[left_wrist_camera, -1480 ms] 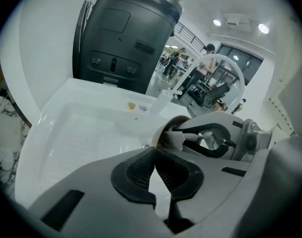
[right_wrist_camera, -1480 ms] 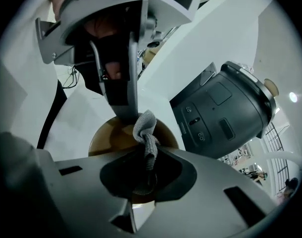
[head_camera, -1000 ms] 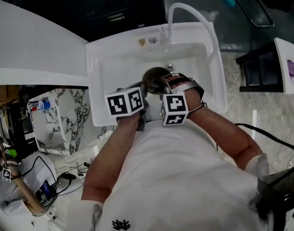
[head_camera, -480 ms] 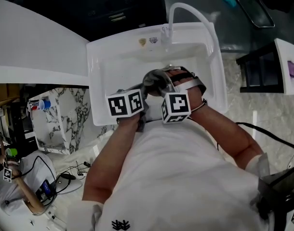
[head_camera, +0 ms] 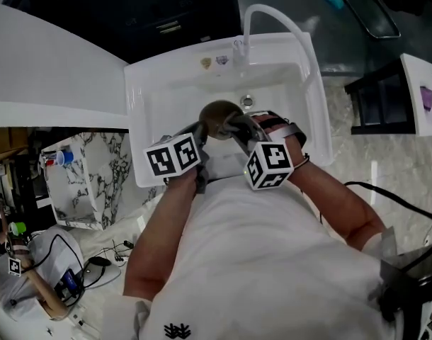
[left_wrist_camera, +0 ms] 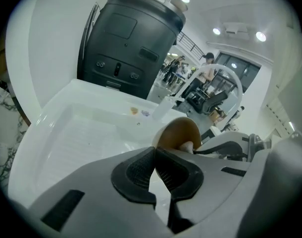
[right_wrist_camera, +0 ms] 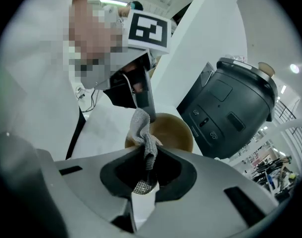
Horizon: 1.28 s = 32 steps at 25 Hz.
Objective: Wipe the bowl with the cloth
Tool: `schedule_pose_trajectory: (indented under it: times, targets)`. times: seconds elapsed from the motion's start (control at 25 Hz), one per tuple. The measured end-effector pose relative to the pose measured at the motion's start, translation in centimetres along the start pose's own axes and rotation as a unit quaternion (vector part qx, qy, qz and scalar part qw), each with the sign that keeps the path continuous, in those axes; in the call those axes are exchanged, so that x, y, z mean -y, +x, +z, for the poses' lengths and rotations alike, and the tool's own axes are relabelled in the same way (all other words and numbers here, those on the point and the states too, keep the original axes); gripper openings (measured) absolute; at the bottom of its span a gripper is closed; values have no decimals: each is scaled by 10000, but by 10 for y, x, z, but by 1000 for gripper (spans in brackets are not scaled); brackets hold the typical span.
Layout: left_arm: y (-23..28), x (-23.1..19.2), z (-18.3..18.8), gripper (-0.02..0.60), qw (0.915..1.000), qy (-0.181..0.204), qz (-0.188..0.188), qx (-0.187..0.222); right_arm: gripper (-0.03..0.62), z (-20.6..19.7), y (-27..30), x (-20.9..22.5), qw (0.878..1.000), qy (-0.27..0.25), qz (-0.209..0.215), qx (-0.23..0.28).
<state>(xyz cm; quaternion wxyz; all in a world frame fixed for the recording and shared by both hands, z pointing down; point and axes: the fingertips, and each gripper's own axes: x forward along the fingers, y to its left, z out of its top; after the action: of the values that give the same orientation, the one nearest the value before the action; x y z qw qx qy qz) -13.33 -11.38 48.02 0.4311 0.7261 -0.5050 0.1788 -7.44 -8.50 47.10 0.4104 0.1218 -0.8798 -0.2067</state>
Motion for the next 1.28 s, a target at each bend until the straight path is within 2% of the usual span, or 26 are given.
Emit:
schedule_pose_trajectory:
  times: [0.24, 0.4, 0.56, 0.68, 0.8, 0.96, 1.08, 1.16, 1.28]
  targets:
    - [-13, -15, 10, 17, 9983, -340, -144, 457, 43, 17, -28, 2, 9953, 382, 292, 845]
    - [-26, -29, 18, 17, 9951, -585, -297, 740, 43, 21, -48, 16, 9906, 647, 236, 1178]
    - [-40, -34, 30, 17, 9895, -620, -715, 1091, 43, 21, -66, 33, 9838, 985, 158, 1490]
    - [-47, -24, 31, 17, 9824, -524, -1396, 1127, 43, 28, -79, 41, 9738, 1229, 348, 1880]
    - [-52, -8, 27, 17, 9720, -434, -2050, 1067, 43, 40, -89, 42, 9622, 1351, 764, 2237]
    - [-54, 5, 18, 17, 9651, -225, -2465, 860, 43, 54, -98, 49, 9464, 1581, 947, 2653]
    - [-55, 15, 13, 17, 9606, 180, -2684, 703, 43, 63, -102, 56, 9348, 1683, 1073, 2936]
    - [-56, 22, 10, 17, 9554, 441, -2849, 635, 43, 68, -103, 59, 9277, 1741, 1170, 3088]
    - [-62, 33, 7, 17, 9462, 595, -3135, 532, 43, 76, -107, 66, 9129, 1884, 1292, 3382]
